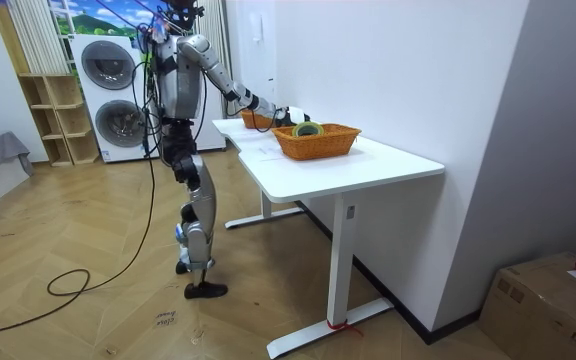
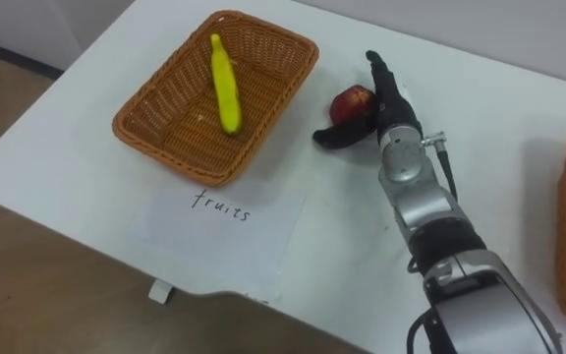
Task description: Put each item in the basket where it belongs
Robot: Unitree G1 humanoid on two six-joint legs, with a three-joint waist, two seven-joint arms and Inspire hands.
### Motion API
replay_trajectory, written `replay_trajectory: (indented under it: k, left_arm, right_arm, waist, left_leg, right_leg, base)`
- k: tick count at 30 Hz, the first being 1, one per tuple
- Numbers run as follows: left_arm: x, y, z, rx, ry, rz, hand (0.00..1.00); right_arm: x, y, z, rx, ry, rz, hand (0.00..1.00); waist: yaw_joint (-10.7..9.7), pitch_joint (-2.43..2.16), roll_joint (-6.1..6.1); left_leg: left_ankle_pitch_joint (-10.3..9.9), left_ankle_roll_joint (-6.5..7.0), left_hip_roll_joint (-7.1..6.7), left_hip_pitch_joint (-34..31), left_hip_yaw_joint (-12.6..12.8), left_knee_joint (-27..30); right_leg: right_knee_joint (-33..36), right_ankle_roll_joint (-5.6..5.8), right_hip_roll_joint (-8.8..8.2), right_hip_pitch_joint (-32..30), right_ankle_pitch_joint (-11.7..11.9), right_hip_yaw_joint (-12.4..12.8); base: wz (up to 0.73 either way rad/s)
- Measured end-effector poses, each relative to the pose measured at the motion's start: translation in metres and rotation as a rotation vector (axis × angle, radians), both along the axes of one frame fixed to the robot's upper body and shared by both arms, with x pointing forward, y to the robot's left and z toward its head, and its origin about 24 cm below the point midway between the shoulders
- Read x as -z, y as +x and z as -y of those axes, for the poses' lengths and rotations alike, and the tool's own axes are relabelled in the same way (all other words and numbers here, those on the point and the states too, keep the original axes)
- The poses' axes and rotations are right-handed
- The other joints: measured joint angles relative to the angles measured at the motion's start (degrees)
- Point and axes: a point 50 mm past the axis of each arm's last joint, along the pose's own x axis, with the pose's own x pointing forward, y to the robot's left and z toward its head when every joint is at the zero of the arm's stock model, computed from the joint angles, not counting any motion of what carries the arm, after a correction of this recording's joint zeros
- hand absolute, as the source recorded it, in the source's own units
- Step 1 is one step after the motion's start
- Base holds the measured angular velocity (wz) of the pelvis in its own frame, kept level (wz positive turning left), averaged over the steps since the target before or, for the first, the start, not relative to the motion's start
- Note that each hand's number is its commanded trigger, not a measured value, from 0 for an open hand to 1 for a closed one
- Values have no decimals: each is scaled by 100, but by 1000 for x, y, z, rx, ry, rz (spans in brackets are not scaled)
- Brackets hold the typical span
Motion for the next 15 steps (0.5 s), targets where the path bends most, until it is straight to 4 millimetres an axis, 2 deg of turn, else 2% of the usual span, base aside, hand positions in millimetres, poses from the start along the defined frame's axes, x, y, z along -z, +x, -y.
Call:
replay_trajectory:
  k: [11, 12, 13, 14, 15]
  left_arm:
    - [0, 0, 0, 1, 1, -2, 0]
    - [0, 0, 0, 2, 1, -2, 0]
    - [0, 0, 0, 2, 1, -2, 0]
    - [0, -1, 0, 4, 1, -3, 0]
    - [0, -1, 0, 6, 1, -3, 0]
  right_arm:
    - [2, -1, -9, -76, -95, -11, 0]
    - [4, -1, -8, -76, -99, -20, 50]
    - [5, -2, -7, -78, -109, -30, 87]
    - [7, -2, -7, -82, -119, -43, 100]
    - [8, -3, -7, -85, -123, -47, 100]
  waist:
    - [-3, -22, -9]
    - [-2, -22, -10]
    - [-3, -22, -11]
    - [-3, -22, -11]
    - [-3, -21, -11]
  left_leg:
    - [15, -9, -3, 19, -17, 5]
    - [23, -12, -3, 20, -17, 2]
    - [27, -15, -3, 20, -18, 2]
    - [30, -18, -2, 20, -18, 2]
    - [31, -20, -2, 21, -18, 1]
  right_leg:
    - [2, -5, 2, 24, 3, -9]
    - [3, -9, 2, 25, 6, -14]
    - [5, -12, 1, 24, 7, -18]
    - [8, -15, 2, 23, 9, -22]
    - [9, -17, 2, 23, 11, -24]
  base:
    - [0]
    - [0]
    - [0]
    - [0]
    - [0]
